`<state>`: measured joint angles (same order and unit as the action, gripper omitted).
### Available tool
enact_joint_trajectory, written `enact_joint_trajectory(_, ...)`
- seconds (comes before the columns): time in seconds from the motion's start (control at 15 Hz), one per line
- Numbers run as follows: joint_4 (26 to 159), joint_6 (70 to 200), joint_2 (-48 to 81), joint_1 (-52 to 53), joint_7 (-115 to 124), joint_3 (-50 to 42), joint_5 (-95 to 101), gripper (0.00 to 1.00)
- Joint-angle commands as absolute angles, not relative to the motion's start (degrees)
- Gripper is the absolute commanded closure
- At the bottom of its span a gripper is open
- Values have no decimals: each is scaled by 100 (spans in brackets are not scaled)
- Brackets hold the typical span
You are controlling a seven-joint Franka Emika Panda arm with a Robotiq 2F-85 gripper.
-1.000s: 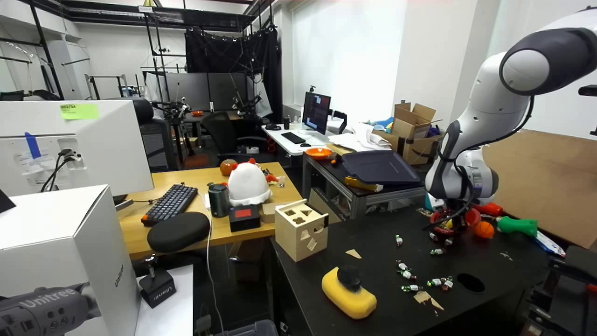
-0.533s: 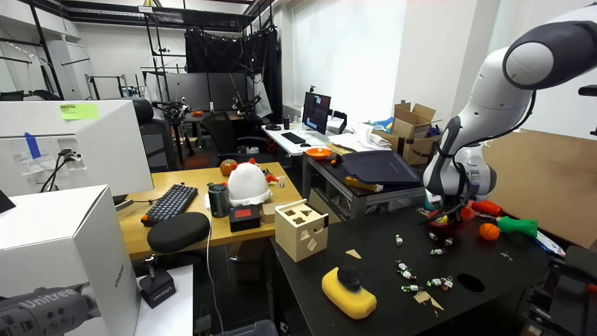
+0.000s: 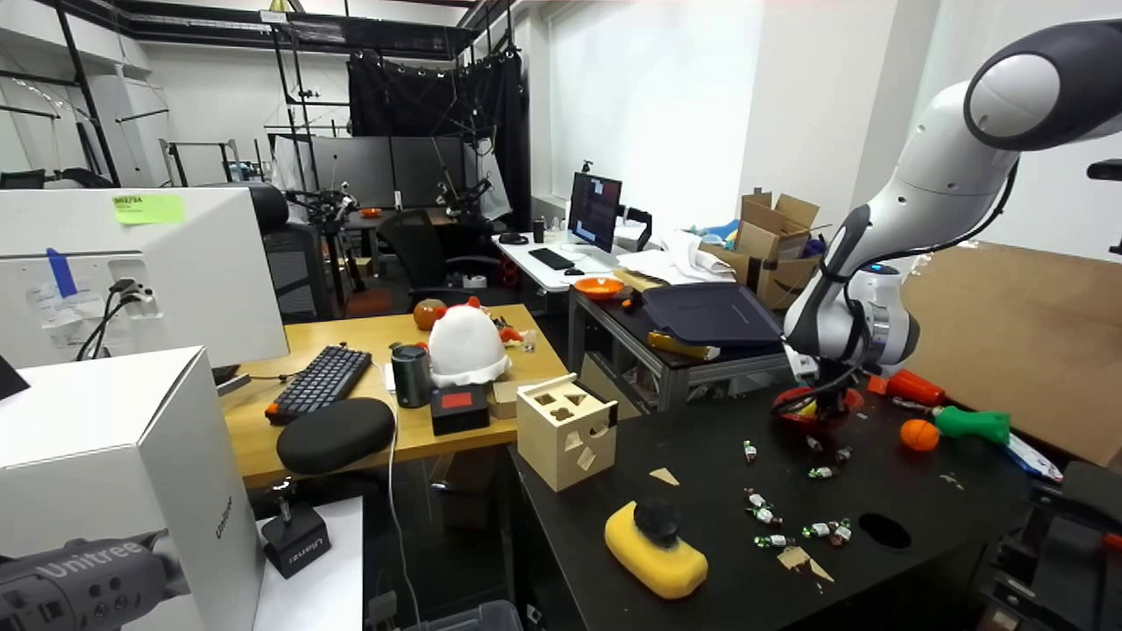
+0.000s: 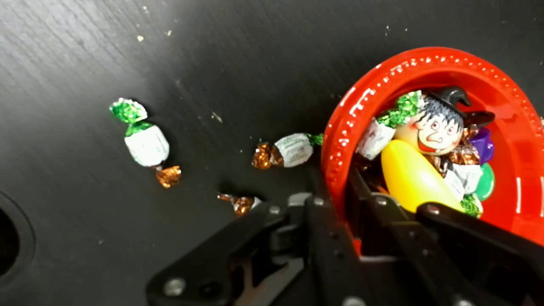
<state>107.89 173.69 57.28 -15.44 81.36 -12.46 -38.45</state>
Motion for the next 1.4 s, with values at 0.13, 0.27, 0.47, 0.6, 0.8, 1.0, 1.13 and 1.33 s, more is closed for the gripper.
enact_joint_trajectory(0.13,10796,17345,5667,-1826,7796,-1003,-3861,95)
enact_joint_trajectory(0.27,10827,17348,5689,-1699,7819,-1132,-3839,58)
enact_joint_trajectory(0.47,10848,17348,5782,-1517,7919,-1314,-3804,37)
enact_joint_trajectory(0.6,10863,17371,5841,-1393,7958,-1438,-3792,22)
enact_joint_trajectory(0.8,10986,17471,5812,-1246,7971,-1562,-3816,1)
enact_joint_trajectory(1.0,11361,17674,5481,-1253,7762,-1559,-3829,0)
enact_joint_trajectory(1.13,11659,17984,5172,-1479,7311,-1290,-3768,0)
enact_joint_trajectory(1.33,12070,18760,4688,-2104,6239,-491,-3581,0)
